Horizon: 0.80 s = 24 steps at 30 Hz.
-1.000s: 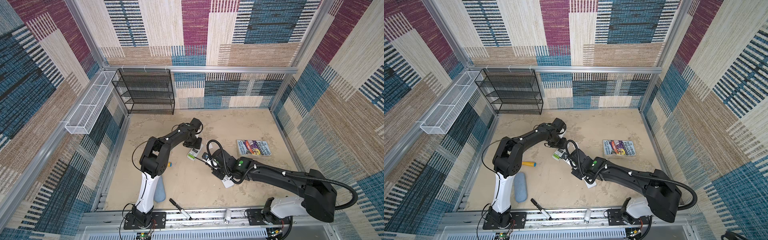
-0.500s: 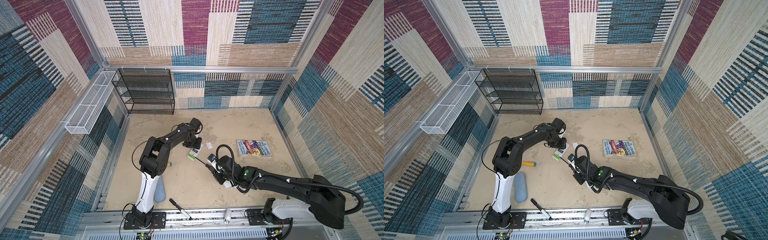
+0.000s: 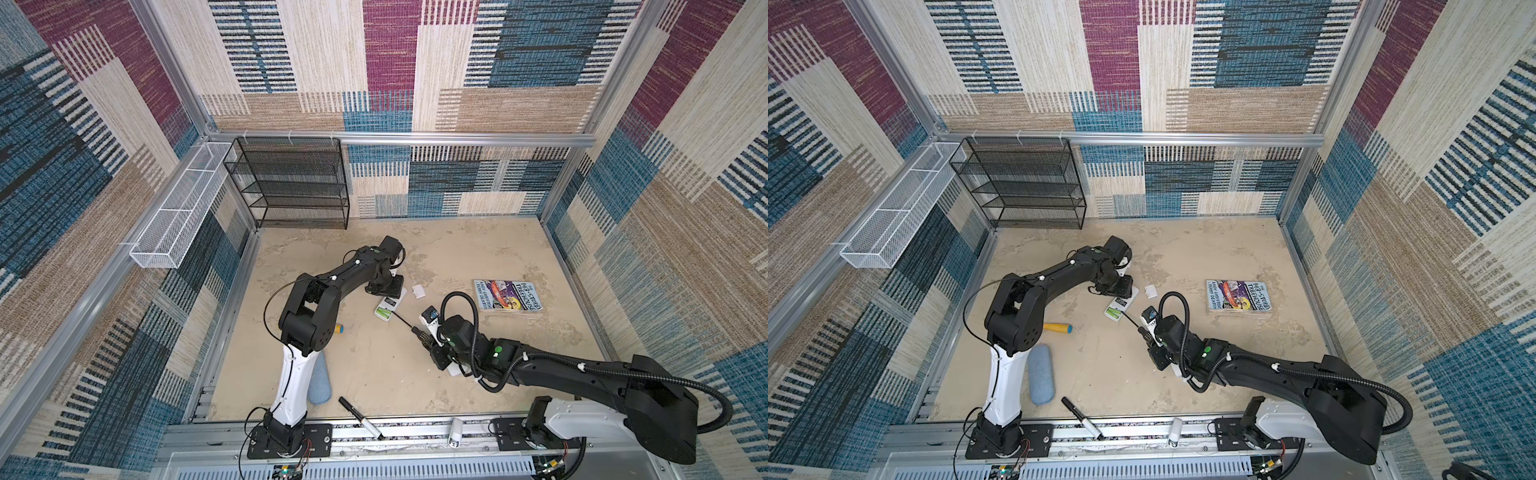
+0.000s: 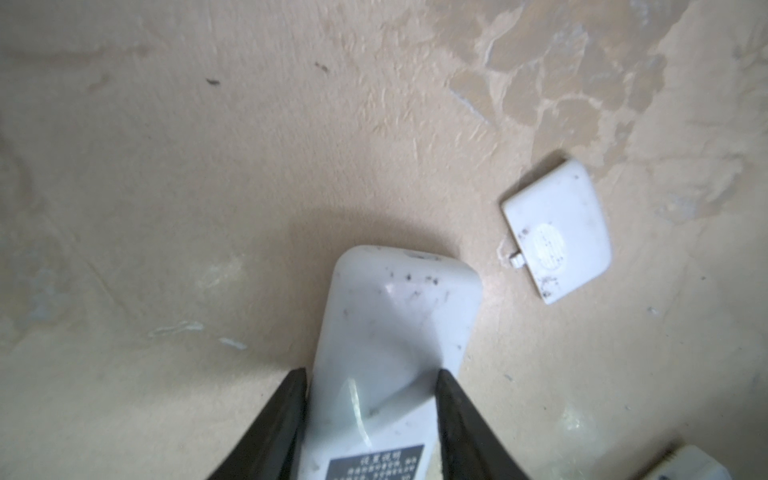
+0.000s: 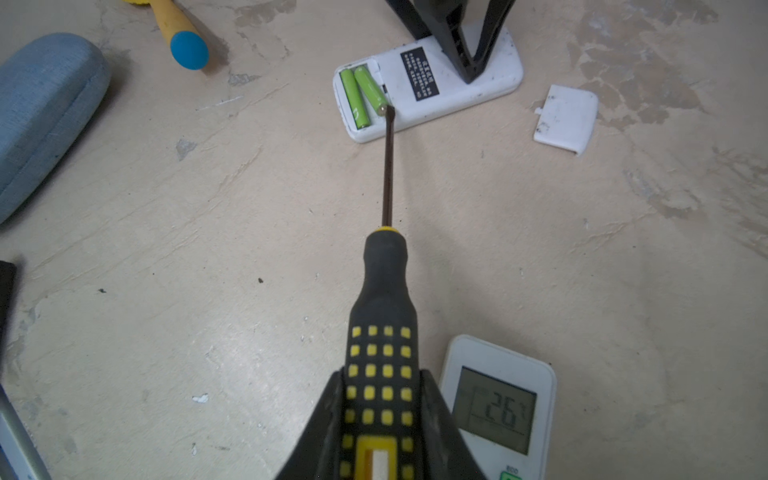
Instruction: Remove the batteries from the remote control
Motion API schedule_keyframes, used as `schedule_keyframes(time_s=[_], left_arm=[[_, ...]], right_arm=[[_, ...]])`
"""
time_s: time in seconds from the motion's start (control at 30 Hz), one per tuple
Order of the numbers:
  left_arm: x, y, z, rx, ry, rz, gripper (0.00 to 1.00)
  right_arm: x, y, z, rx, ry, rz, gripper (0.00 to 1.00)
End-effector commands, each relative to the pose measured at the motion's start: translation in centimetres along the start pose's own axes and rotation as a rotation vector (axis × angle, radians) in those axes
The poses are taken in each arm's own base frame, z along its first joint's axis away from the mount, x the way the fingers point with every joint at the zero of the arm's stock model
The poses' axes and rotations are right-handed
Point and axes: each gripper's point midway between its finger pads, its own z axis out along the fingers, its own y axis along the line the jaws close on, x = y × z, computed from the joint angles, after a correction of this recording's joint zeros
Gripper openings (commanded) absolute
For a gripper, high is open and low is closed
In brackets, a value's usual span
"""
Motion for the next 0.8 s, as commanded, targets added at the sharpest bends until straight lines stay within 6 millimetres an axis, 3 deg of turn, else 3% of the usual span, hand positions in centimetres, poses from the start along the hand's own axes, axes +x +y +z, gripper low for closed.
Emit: schedule_keyframes(time_s=[0.0,0.33,0.63,0.77], left_arm=[[6.2,2.8,1.7,-0.122,0.243,-0.028,0.51],[6.3,3.2,2.1,-0.130,0.251,-0.044,0.51],[6.2,3.4,2.2,-0.131,0.251,-0.054,0.52],[6.3,3.4,2.3,-0.132,0.254,-0.056,0.55]], right_arm=[[-1.8,0.2,-0.3,-0.008,-0.084,0.057,0.00],[-1.4,-0.1,-0.6,-0.007,-0.100,0.097,0.00],[-1.9,1.4,-0.7,-0.086,-0.096,0.076,0.00],[-2.0,0.7,-0.4,-0.041,-0.095,0.107,0.00]])
